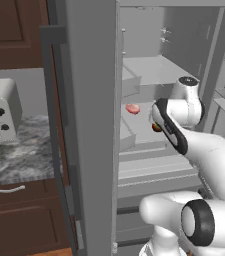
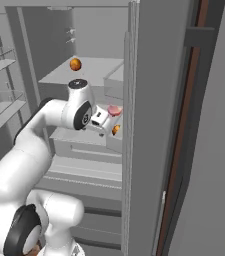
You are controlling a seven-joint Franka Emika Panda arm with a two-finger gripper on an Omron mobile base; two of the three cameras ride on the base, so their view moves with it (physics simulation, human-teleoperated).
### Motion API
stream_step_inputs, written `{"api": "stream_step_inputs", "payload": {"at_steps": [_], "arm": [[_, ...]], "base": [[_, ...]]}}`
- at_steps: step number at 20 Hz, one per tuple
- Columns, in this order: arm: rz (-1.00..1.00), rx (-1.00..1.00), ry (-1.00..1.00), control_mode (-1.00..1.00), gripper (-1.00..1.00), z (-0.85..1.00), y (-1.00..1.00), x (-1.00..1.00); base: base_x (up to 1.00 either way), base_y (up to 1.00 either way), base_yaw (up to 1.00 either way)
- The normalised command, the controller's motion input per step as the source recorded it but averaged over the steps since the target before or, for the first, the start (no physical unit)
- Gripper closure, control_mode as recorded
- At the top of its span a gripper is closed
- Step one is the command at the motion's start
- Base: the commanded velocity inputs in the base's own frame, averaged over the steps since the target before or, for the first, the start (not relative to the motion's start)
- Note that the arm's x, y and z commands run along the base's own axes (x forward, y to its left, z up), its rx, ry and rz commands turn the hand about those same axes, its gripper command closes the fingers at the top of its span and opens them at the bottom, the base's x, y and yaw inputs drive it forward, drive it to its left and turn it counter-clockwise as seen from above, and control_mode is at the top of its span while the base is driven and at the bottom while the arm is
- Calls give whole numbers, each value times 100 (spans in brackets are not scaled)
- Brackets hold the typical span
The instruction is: Pick the peach and orange from the fridge and place them on the plate next to the blender to make a fruit smoothie.
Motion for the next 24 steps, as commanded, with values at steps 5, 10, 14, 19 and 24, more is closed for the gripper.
{"api": "stream_step_inputs", "payload": {"at_steps": [5, 10, 14, 19, 24], "arm": [[-16, 0, 1, -100, -100, -44, -9, 86], [-2, 0, 0, -100, -100, -35, -43, 54], [0, 1, 0, -100, -100, -19, -30, 29], [-1, 1, 0, -100, -100, -32, -7, 30], [-2, 0, -1, -100, -100, -16, -3, 52]], "base": [[0, 0, 0], [0, 0, 0], [0, 0, 0], [0, 0, 0], [0, 0, 0]]}}
